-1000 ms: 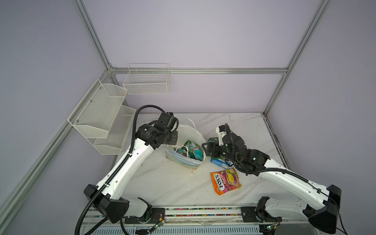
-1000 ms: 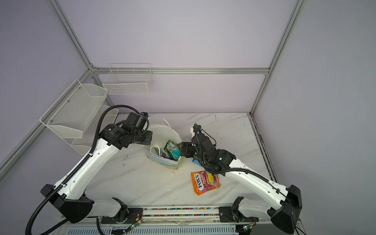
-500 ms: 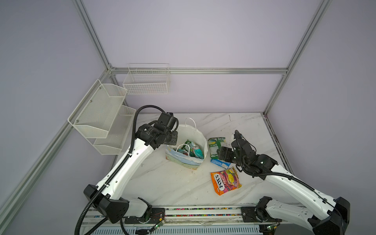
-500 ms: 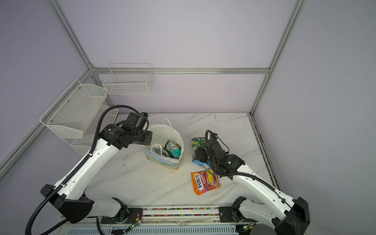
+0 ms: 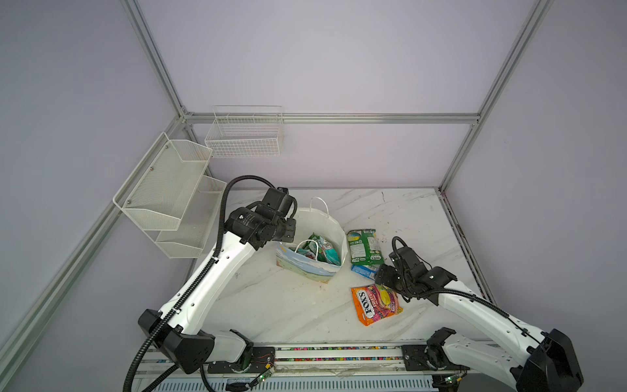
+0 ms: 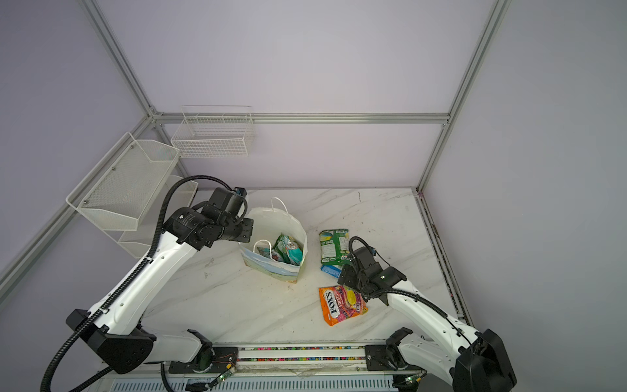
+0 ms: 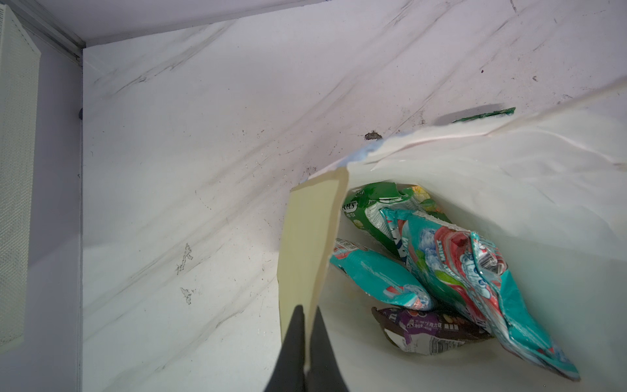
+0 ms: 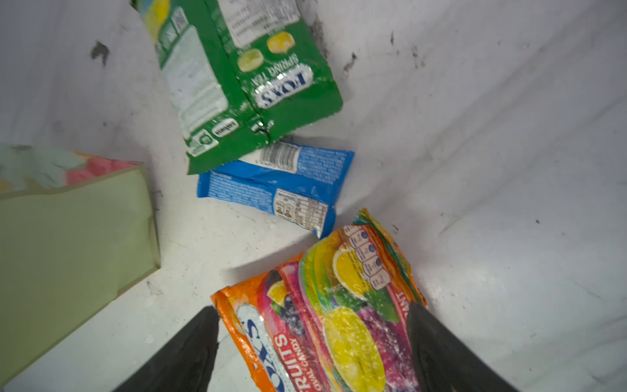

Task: Place the snacks into the paper bag
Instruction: 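Move the open right gripper down over the orange Fruits packet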

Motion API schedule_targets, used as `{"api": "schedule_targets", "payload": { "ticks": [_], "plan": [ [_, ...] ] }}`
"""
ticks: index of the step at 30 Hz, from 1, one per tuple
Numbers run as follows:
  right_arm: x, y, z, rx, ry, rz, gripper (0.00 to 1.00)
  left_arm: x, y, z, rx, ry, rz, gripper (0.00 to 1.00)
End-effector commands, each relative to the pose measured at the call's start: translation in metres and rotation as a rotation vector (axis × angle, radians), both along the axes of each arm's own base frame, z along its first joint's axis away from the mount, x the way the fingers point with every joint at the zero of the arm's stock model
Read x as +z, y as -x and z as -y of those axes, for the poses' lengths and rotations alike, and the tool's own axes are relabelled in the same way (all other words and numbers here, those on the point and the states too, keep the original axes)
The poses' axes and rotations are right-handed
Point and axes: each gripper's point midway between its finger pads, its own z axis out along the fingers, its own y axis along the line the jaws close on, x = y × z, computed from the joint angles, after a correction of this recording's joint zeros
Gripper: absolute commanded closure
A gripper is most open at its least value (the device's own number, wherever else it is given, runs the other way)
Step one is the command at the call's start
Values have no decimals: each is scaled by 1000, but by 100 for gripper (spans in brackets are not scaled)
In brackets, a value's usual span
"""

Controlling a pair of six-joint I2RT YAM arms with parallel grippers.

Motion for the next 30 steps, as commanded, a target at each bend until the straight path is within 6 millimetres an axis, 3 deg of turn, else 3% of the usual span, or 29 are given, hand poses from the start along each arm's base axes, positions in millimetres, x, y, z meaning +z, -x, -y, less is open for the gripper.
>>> {"api": "schedule_targets", "payload": {
  "ticks": [1, 7, 12, 17, 21, 25, 30],
  "plan": [
    [-17, 14, 13, -57, 33, -78, 12, 24, 2, -1, -2, 39, 66, 100],
    [-33, 23, 19, -55, 57, -114, 10, 21, 0, 2, -7, 41, 60, 100],
    [-45, 27, 9, 10, 28, -141, 10, 23, -1, 3, -10, 47, 65, 100],
    [-48, 30, -17, 69, -122, -136, 10, 22, -1, 2, -8, 45, 66, 100],
    [-39, 29, -40, 75, -292, -109, 10, 23, -1, 2, -7, 46, 68, 100],
    [-33, 28, -44, 76, -333, -88, 15, 23, -1, 2, -7, 45, 68, 100],
    [-44, 29, -41, 54, -320, -101, 29, 22, -1, 3, -9, 46, 67, 100]
  ]
}}
